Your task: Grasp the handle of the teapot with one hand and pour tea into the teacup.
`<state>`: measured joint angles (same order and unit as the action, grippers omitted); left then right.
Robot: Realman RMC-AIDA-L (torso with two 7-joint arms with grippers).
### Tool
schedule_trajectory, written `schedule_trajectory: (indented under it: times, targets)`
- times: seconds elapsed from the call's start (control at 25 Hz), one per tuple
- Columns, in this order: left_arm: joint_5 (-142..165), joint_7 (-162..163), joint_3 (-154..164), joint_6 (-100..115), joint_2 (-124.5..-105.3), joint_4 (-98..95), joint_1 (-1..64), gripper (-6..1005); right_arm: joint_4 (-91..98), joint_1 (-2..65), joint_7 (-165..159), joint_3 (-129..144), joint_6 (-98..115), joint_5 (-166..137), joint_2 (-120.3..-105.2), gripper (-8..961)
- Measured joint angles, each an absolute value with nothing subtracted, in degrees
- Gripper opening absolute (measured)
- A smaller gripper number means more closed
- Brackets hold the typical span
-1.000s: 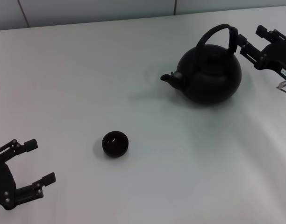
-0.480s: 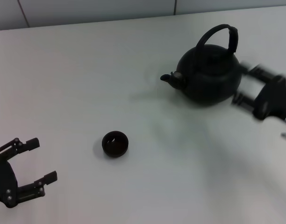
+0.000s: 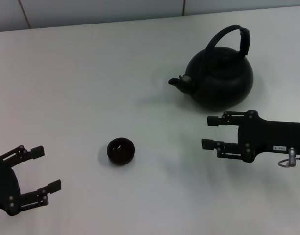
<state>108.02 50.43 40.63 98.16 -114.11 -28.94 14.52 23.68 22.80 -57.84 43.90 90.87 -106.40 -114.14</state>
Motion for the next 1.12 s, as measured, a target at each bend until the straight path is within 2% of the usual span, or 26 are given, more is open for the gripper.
schedule_trajectory:
  times: [0.24, 0.36, 1.12]
  targets:
    - [108.1, 52.1, 40.8, 98.1, -113.73, -29.4, 14.7, 862, 25.6, 25.4, -62.5, 44.1, 90.7, -113.6, -114.18, 629]
    - [108.2, 53.3, 40.9, 98.1, -113.19, -29.4, 15.3, 862, 27.6, 26.0, -64.4, 44.1, 90.7, -116.6, -114.74, 628]
    - [108.6, 55.0, 41.0, 98.0, -112.82, -29.5, 16.8, 862, 28.1, 25.9, -63.8, 43.8, 90.7, -116.9, -115.09, 628]
